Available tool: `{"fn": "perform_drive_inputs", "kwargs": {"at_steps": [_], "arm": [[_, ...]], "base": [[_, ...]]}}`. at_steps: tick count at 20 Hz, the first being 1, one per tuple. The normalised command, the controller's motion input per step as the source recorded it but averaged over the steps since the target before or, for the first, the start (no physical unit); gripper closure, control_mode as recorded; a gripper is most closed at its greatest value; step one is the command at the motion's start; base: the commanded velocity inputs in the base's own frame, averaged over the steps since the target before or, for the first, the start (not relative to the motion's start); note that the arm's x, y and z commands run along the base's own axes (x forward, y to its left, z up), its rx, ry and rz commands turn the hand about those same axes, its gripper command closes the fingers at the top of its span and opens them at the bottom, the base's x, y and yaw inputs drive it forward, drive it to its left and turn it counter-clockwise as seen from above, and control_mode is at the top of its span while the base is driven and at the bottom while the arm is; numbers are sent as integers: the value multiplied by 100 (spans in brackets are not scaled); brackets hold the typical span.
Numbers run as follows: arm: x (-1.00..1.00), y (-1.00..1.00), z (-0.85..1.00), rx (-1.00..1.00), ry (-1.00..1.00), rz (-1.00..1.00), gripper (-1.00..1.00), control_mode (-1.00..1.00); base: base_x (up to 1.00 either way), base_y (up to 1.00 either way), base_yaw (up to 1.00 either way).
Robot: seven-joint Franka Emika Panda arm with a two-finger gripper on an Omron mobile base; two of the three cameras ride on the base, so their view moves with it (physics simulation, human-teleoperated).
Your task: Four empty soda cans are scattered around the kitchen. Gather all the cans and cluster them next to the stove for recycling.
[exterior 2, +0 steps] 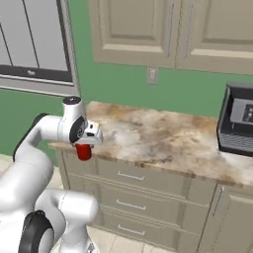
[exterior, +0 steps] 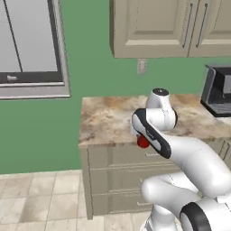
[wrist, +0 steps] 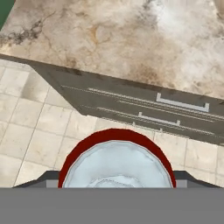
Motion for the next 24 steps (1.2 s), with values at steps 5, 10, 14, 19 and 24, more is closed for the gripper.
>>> {"fn": "perform_drive_inputs", "kwargs": {"at_steps": [5, 10, 14, 19, 24], "arm": [[0, 0, 0, 0, 0, 0, 100, 100], [0, 0, 0, 0, 0, 0, 100, 100], [0, 0, 0, 0, 0, 0, 100, 100], [0, 0, 0, 0, 0, 0, 100, 100], [0, 0, 0, 0, 0, 0, 100, 100]], "base": [[-13, 48, 45], [-12, 22, 48], [-1, 0, 50], [-8, 0, 50], [-12, 0, 50]]}}
